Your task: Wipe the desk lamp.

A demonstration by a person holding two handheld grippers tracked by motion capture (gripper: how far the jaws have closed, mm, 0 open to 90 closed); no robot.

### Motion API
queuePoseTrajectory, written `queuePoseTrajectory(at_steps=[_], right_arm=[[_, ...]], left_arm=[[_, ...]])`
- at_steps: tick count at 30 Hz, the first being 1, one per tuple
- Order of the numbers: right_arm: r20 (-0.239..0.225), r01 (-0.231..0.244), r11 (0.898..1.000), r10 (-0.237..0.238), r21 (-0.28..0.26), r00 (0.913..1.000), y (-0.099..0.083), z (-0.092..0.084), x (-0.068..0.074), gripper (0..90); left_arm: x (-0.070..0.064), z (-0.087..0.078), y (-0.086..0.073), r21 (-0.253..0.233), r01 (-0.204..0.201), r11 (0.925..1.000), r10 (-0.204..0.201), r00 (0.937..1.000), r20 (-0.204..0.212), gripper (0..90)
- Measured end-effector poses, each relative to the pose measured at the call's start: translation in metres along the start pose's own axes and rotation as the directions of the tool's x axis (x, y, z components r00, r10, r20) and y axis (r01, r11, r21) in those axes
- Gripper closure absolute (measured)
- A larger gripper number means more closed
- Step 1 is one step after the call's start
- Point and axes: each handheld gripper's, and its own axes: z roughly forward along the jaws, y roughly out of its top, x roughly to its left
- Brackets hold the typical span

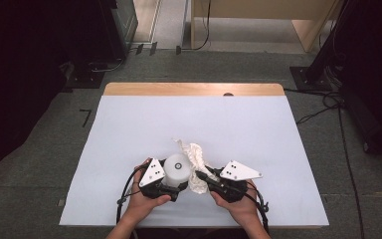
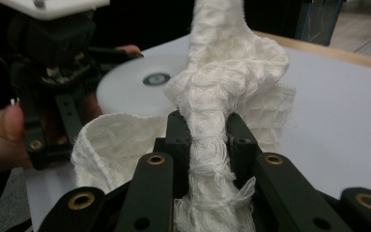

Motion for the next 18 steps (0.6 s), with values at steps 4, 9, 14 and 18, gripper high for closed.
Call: queuePoseTrajectory(at_steps=[4,9,14,18], right_arm=[[0.002,-0.064,0.996,0.064,0.07,0.998,-0.012,0.011,-0.005,75.9],[0.055,-0.133,0.956,0.123,0.261,0.9909,-0.04,0.037,-0.014,75.4],[0.092,-0.177,0.961,0.161,0.213,0.9826,-0.035,0.03,-0.02,75.1],[0.102,-0.202,0.957,0.184,0.209,0.9775,-0.038,0.032,-0.021,74.8]], left_arm=[[0.001,0.0,-0.001,-0.005,0.01,0.9999,-0.01,1.0,0.003,8.5],[0.001,0.0,-0.001,-0.007,0.006,1.0,-0.006,1.0,0.007,8.3],[0.004,-0.005,-0.003,-0.035,0.047,0.9983,-0.047,0.9989,0.007,7.7],[0.0,-0.009,-0.003,-0.052,0.057,0.997,-0.058,0.9978,-0.031,6.7]])
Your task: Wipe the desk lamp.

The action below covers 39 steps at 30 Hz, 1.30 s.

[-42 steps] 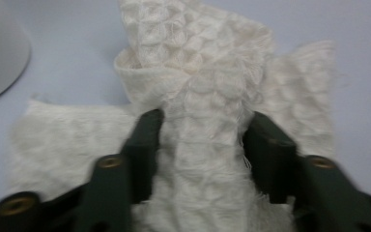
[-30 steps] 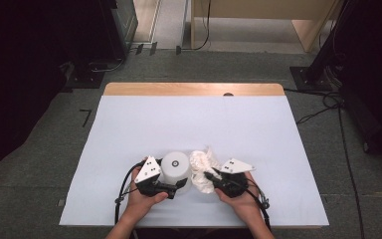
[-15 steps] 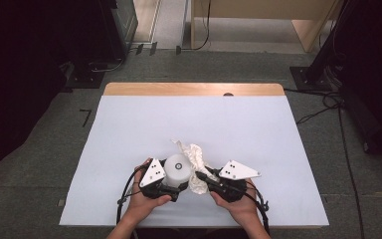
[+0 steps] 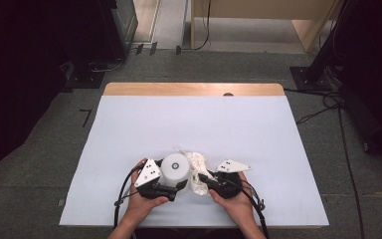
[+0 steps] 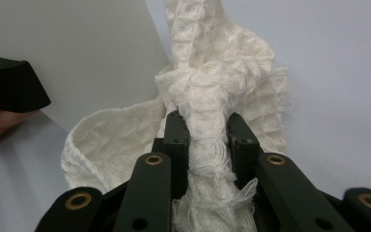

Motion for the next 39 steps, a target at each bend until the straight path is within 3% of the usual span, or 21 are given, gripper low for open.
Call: queuePoseTrajectory(at_steps=[5,12,18,20,22,27,29,32,39], right_arm=[[-0.012,0.008,1.0,-0.008,0.003,0.9999,0.0,0.004,0.005,74.6],[-0.047,0.022,1.0,-0.022,0.003,0.9986,-0.002,0.003,0.011,74.6],[-0.057,0.049,0.998,-0.051,-0.036,0.9971,-0.001,-0.012,0.014,74.6],[-0.056,0.035,0.999,-0.037,-0.035,0.9978,-0.002,-0.013,0.012,74.6],[-0.068,0.004,1.0,-0.006,-0.027,0.9977,-0.005,-0.011,0.011,74.5],[-0.056,0.026,1.0,-0.026,-0.009,0.9981,-0.003,-0.01,0.011,73.8],[-0.033,0.004,0.999,-0.006,-0.038,0.9994,0.0,-0.014,0.008,73.1],[-0.018,-0.025,0.995,0.023,-0.101,0.9996,0.007,-0.025,0.003,73.1],[-0.039,0.041,0.975,-0.051,-0.217,0.9979,0.024,-0.042,0.017,73.1]], left_arm=[[-0.004,-0.001,0.002,-0.003,-0.029,0.9996,0.029,0.9993,-0.023,7.6],[0.004,0.001,0.002,-0.029,-0.044,0.9986,0.045,0.9979,0.046,8.3],[0.006,0.009,0.008,-0.069,-0.056,0.996,0.064,0.9899,0.126,8.4],[0.007,0.013,0.005,-0.056,-0.066,0.9963,0.072,0.9898,0.123,8.4],[0.008,0.013,0.004,-0.067,-0.05,0.9965,0.058,0.9903,0.126,8.3],[0.012,0.007,0.002,-0.042,-0.034,0.9985,0.039,0.9905,0.131,7.8],[0.014,0.005,0.002,-0.016,-0.021,0.9997,0.023,0.9903,0.137,4.3],[0.012,0.005,-0.001,0.017,0.006,0.9998,-0.008,0.9941,0.108,0.0],[0.007,-0.008,-0.002,-0.009,0.009,0.9999,-0.008,0.9986,0.053,0.0]])
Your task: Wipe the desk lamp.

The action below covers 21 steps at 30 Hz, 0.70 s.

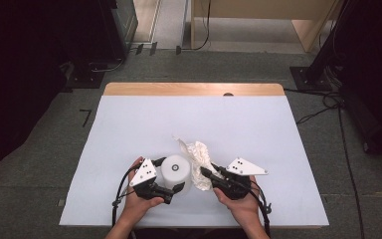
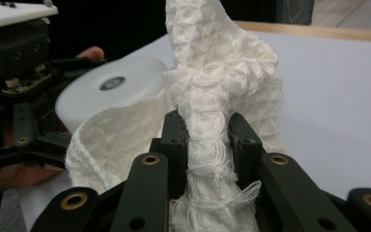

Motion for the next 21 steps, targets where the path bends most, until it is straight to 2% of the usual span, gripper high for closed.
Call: queuePoseTrajectory(at_steps=[2,4,6,8,9,10,14,17,21], right_arm=[[-0.017,0.022,1.0,-0.022,0.014,0.9996,-0.001,0.005,0.003,73.1],[-0.013,0.035,0.998,-0.034,0.052,0.9993,-0.006,0.013,0.005,73.1],[-0.011,0.006,0.995,-0.005,0.099,0.9999,-0.016,0.023,0.004,73.1],[0.006,-0.017,0.985,0.017,0.171,0.9998,-0.027,0.034,0.001,73.0],[0.01,-0.025,0.974,0.023,0.227,0.9997,-0.033,0.041,-0.001,72.9],[0.016,-0.028,0.97,0.024,0.243,0.9996,-0.036,0.044,-0.002,72.9],[0.021,-0.08,0.973,0.077,0.219,0.9968,-0.038,0.046,-0.003,73.0],[0.024,-0.072,0.976,0.068,0.207,0.9974,-0.041,0.047,0.003,73.3],[-0.03,-0.079,0.975,0.087,0.21,0.9957,-0.042,0.049,0.01,73.3]], left_arm=[[-0.003,-0.001,0.0,-0.009,-0.007,0.9999,0.007,1.0,0.0,3.6],[-0.006,0.001,0.001,-0.006,-0.016,0.9999,0.015,0.9998,-0.01,6.7],[-0.007,0.001,0.001,-0.005,-0.018,0.9998,0.018,0.9997,-0.014,6.7],[-0.004,0.0,0.0,-0.011,-0.01,0.9999,0.01,0.9998,-0.017,6.6],[-0.003,-0.001,0.0,-0.012,-0.01,0.9999,0.009,0.9998,-0.019,6.7],[-0.002,-0.002,0.0,-0.015,-0.003,0.9999,0.002,0.9997,-0.025,6.7],[-0.001,-0.004,0.0,-0.02,0.0,0.9998,-0.001,0.9997,-0.022,7.4],[-0.003,-0.004,0.002,-0.026,-0.017,0.9995,0.016,0.9992,-0.037,7.7],[0.0,-0.006,0.007,-0.041,-0.001,0.9992,0.0,0.9999,-0.016,8.3]])
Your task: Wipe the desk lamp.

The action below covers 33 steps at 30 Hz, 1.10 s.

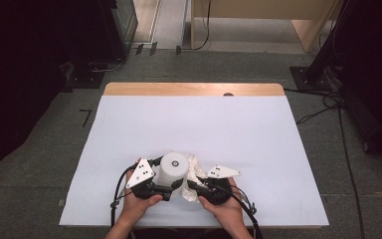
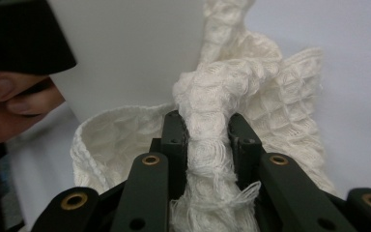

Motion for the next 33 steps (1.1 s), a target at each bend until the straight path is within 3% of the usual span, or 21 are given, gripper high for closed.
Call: queuePoseTrajectory(at_steps=[3,6,9,13,17,20,22,24,28,32,33], right_arm=[[0.002,0.015,1.0,-0.015,0.017,0.9999,-0.002,0.004,0.004,73.2],[-0.011,-0.016,1.0,0.016,0.015,0.9998,0.0,0.001,-0.001,73.1],[0.016,-0.032,0.999,0.033,-0.025,0.9993,0.005,-0.01,-0.009,73.1],[0.054,-0.05,0.993,0.056,-0.103,0.997,0.018,-0.033,-0.015,73.3],[0.083,0.008,0.982,0.008,-0.19,0.9965,0.032,-0.059,-0.011,73.3],[0.057,0.047,0.973,-0.035,-0.225,0.9978,0.042,-0.073,-0.005,73.3],[0.022,0.058,0.975,-0.055,-0.216,0.9983,0.046,-0.074,0.0,73.3],[0.007,0.081,0.978,-0.081,-0.19,0.9967,0.047,-0.07,0.006,73.2],[0.023,0.135,0.974,-0.132,-0.183,0.9909,0.048,-0.064,0.021,73.1],[0.043,0.123,0.975,-0.117,-0.187,0.9923,0.048,-0.057,0.016,73.0],[0.047,0.099,0.977,-0.091,-0.187,0.9947,0.047,-0.054,0.01,73.0]], left_arm=[[-0.002,0.001,0.002,0.018,-0.03,0.9994,0.03,0.9996,0.002,8.3],[-0.006,0.004,0.004,0.038,-0.072,0.9967,0.072,0.9974,0.0,8.5],[-0.013,0.008,0.006,0.05,-0.113,0.9923,0.114,0.9935,-0.006,8.5],[-0.015,0.012,0.007,0.056,-0.127,0.9903,0.127,0.9919,0.006,8.5],[-0.018,0.018,0.009,0.068,-0.152,0.9861,0.15,0.9883,0.025,8.6],[-0.025,0.023,0.012,0.088,-0.206,0.9746,0.204,0.9785,0.028,8.6],[-0.031,0.026,0.013,0.102,-0.247,0.9636,0.245,0.969,0.033,8.6],[-0.034,0.028,0.013,0.108,-0.261,0.9594,0.258,0.9654,0.035,8.6],[-0.033,0.025,0.013,0.107,-0.255,0.961,0.251,0.9667,0.05,8.7],[-0.034,0.026,0.013,0.109,-0.262,0.9589,0.258,0.9647,0.053,8.7],[-0.034,0.027,0.013,0.109,-0.263,0.9585,0.259,0.9645,0.051,8.7]])
